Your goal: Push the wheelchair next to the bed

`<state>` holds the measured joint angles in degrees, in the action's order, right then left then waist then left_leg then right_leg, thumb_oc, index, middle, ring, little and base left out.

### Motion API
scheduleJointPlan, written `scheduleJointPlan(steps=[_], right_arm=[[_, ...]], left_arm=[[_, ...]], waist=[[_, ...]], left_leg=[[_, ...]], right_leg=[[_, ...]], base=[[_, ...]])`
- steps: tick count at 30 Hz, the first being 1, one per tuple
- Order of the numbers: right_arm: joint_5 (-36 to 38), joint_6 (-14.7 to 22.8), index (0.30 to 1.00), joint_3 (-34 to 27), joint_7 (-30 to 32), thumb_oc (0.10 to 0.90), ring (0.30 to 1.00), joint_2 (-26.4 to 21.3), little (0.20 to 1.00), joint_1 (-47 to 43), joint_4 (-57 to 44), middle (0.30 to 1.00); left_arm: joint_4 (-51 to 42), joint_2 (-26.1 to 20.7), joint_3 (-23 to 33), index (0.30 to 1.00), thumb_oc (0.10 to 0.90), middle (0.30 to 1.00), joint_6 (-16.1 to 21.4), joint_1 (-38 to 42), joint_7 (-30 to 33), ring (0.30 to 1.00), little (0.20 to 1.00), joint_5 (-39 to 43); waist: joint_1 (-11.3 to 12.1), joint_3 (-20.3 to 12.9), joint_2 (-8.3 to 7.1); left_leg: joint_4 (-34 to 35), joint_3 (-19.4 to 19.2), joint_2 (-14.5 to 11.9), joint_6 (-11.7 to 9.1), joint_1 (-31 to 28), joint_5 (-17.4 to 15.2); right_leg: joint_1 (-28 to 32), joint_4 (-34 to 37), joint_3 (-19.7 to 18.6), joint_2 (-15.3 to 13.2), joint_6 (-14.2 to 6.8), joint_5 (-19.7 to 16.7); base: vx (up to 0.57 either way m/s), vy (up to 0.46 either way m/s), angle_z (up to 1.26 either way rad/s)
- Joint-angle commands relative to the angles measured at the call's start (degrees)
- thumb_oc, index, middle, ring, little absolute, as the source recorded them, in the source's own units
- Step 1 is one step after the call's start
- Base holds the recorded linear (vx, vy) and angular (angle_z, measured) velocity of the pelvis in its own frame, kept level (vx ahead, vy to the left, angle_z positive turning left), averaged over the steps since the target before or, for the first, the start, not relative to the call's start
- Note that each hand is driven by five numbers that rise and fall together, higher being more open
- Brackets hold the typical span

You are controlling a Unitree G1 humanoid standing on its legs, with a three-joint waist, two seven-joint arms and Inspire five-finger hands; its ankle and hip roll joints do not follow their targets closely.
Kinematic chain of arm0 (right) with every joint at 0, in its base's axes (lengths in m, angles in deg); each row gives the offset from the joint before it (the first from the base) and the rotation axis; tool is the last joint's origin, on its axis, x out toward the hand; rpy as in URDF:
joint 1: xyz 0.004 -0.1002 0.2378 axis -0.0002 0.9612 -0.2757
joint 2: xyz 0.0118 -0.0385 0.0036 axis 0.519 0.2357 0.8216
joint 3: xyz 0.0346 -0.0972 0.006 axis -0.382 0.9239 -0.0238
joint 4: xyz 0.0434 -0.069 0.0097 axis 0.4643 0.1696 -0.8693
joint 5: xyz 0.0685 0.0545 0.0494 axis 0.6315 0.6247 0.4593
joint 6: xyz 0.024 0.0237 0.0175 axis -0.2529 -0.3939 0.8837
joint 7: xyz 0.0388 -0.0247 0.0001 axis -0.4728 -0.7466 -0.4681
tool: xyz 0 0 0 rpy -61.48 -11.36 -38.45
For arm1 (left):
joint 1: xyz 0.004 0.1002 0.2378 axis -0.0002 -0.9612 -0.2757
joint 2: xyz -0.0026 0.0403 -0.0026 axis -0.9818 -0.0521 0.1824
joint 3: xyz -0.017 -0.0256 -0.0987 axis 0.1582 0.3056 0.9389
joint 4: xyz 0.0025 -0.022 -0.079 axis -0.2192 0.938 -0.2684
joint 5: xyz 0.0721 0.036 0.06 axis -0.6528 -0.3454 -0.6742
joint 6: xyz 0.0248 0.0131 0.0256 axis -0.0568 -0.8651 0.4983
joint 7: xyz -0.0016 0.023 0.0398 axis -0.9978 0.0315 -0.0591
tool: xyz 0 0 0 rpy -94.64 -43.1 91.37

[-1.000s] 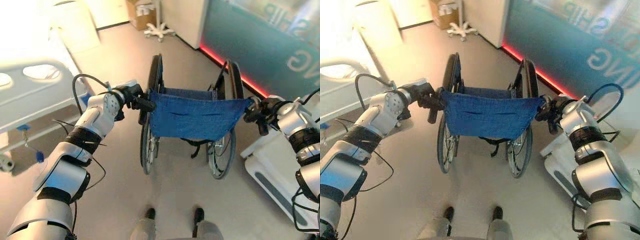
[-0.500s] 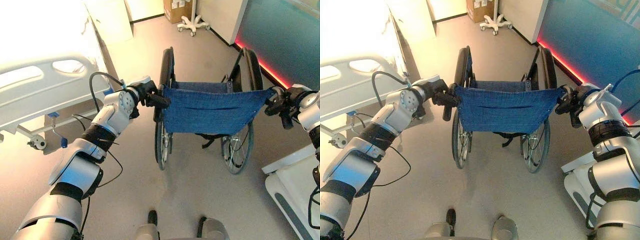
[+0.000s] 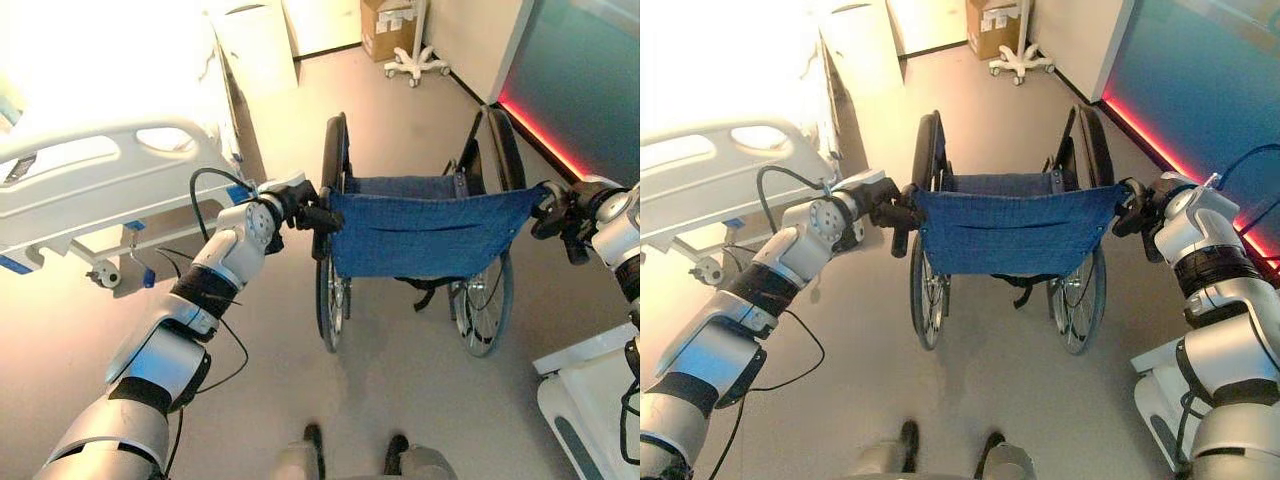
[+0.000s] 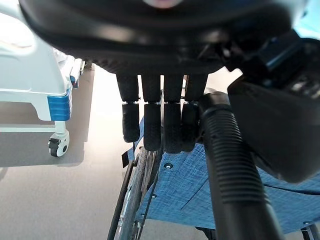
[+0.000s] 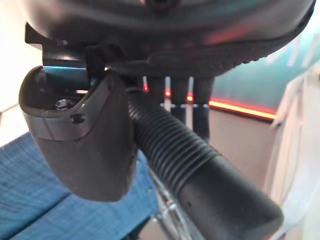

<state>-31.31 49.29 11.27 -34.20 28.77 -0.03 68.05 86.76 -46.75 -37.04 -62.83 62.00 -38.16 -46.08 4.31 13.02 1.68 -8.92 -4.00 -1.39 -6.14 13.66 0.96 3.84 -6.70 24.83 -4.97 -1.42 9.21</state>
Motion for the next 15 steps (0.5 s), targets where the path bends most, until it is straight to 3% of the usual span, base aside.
scheduleJointPlan(steps=[1,2,4,5,7,11,13,15], right_arm=[[-5.42,15.58,0.3,10.03,-1.84,0.4,0.3,7.95,0.3,-5.7,-13.1,0.3],[-5.4,15.9,0.3,9.64,-2.13,0.4,0.3,8.56,0.3,-5.41,-13.27,0.3],[-5.25,16.32,0.3,9.12,-2.64,0.4,0.3,8.73,0.3,-4.96,-13.54,0.3],[-4.66,16.88,0.3,8.35,-2.81,0.4,0.3,9.87,0.3,-3.71,-13.66,0.3],[-3.51,17.31,0.3,7.66,-2.43,0.4,0.3,10.69,0.3,-1.78,-14.88,0.3],[-3.41,17.52,0.3,6.07,-1.91,0.4,0.3,11.21,0.3,1.03,-18.01,0.3],[-1.84,17.47,0.3,4.79,-0.82,0.4,0.3,10.43,0.3,2.51,-18.5,0.3],[-1.21,17.15,0.3,4.11,-0.1,0.4,0.3,10.16,0.3,3.9,-18.42,0.3]], left_arm=[[4.2,-3.21,-8.14,0.3,0.4,0.3,0.98,-12.92,-4.51,0.3,0.3,-12.11],[3.06,-3.8,-7.56,0.3,0.4,0.3,0.6,-14.21,-5.07,0.3,0.3,-12.79],[2.5,-4.33,-7.06,0.3,0.4,0.3,0.66,-14.94,-5.58,0.3,0.3,-12.83],[2.18,-4.95,-6.83,0.3,0.4,0.3,-0.04,-15.4,-6.94,0.3,0.3,-12.5],[1.97,-6.43,-6.46,0.3,0.4,0.3,-0.2,-15.51,-8.67,0.3,0.3,-12.48],[2.33,-7.41,-5.2,0.3,0.4,0.3,-0.12,-16.17,-8.21,0.3,0.3,-12.39],[3.74,-7.1,-5.77,0.3,0.4,0.3,0.84,-15.47,-6.25,0.3,0.3,-11.63],[4.62,-6.82,-6.2,0.3,0.4,0.3,2.0,-15.39,-5.14,0.3,0.3,-11.68]], waist=[[5.89,9.87,-2.13],[7.19,9.42,-1.67],[7.69,8.73,-1.67],[8.16,7.41,-2.61],[8.71,5.9,-4.03],[9.36,3.24,-5.21],[8.28,2.24,-4.91],[7.49,1.63,-5.2]], left_leg=[[5.47,-0.91,2.15,1.77,0.44,9.76],[6.8,-2.81,2.06,2.11,1.36,11.29],[4.65,-6.51,1.71,3.36,0.92,9.38],[1.17,-7.21,2.4,5.31,0.27,5.43],[0.77,-7.73,2.81,7.31,-1.12,3.18],[3.14,-6.66,4.3,9.37,-2.98,2.8],[3.34,-3.84,5.89,10.93,-3.23,2.17],[2.58,-2.0,6.96,11.24,-2.9,1.78]], right_leg=[[2.3,-1.14,-8.55,4.86,-1.31,-3.32],[4.39,-0.92,-8.29,5.79,-0.97,-2.42],[5.2,-1.37,-6.68,5.45,-0.65,-1.45],[5.85,-3.23,-5.95,4.48,-0.92,0.44],[6.82,-5.61,-5.6,3.61,-1.91,0.83],[8.16,-12.39,-6.16,1.46,-5.7,-4.37],[5.99,-20.89,-10.47,2.1,-7.05,-7.78],[4.35,-21.79,-12.55,2.67,-7.65,-10.01]], base=[[0.39,0.026,-1.2],[0.41,0.062,-1.29],[0.48,0.103,-1.24],[0.45,0.106,-0.88],[0.5,0.11,-0.23],[0.31,0.12,0.27],[0.26,0.107,0.19],[0.25,0.002,0.61]])
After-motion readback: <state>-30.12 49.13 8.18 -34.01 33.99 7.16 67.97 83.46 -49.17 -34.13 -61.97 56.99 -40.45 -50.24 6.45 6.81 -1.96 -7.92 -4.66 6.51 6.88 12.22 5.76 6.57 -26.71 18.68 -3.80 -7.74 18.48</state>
